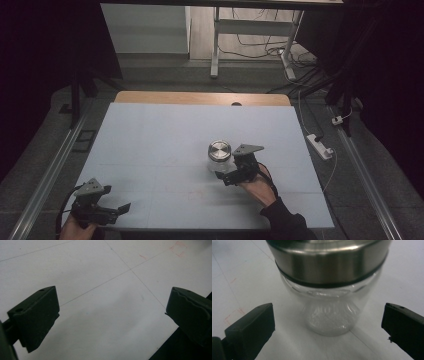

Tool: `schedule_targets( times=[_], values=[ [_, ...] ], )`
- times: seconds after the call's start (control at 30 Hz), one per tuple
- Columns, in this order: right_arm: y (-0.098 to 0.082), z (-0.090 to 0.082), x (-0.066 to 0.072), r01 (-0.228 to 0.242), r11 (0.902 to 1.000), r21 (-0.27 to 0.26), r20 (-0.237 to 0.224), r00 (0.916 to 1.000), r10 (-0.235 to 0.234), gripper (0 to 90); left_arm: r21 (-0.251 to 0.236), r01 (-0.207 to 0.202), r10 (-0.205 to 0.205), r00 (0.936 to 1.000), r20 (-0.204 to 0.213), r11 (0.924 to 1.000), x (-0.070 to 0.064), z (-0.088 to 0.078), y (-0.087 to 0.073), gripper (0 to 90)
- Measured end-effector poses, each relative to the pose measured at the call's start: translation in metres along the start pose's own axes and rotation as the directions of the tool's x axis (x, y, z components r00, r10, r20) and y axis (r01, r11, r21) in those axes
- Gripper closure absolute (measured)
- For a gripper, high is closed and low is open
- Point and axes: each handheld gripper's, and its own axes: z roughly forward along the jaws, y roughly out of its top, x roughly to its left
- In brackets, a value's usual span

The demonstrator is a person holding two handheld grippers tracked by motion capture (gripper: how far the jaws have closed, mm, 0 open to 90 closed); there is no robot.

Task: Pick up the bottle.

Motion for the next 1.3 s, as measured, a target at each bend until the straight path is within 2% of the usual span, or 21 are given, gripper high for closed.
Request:
schedule_targets(
  times=[0.43,0.6,0.73,0.9,0.97,1.3],
  values=[
    [0.011,0.019,0.000,0.043,0.9991,-0.005,-0.005,0.9991,-0.043,0.0,0.000,-0.001,0.001,1.0000,0.004,1.0000,0.000,0.000,0.000,0.0],
    [0.014,0.022,-0.001,0.038,0.9993,-0.003,0.003,0.9993,-0.038,0.0,0.000,-0.001,0.001,1.0000,0.006,1.0000,0.000,0.000,0.000,0.0],
    [0.016,0.022,-0.001,0.043,0.9988,-0.024,0.006,0.9991,-0.043,0.0,0.000,-0.002,0.002,1.0000,0.006,1.0000,0.000,0.000,0.000,0.0],
    [0.018,0.018,-0.002,0.035,0.9971,-0.067,0.007,0.9994,-0.034,5.1,0.001,-0.002,0.002,1.0000,0.008,1.0000,0.000,0.000,0.000,0.0],
    [0.019,0.017,-0.003,0.039,0.9954,-0.088,-0.002,0.9992,-0.040,10.8,0.001,-0.003,0.003,1.0000,0.008,1.0000,0.000,0.000,0.000,0.0],
    [0.019,0.016,0.000,0.072,0.9939,-0.084,0.010,0.9974,-0.072,13.7,0.001,-0.006,0.006,1.0000,0.007,1.0000,0.000,0.000,0.000,0.0]
  ],
)
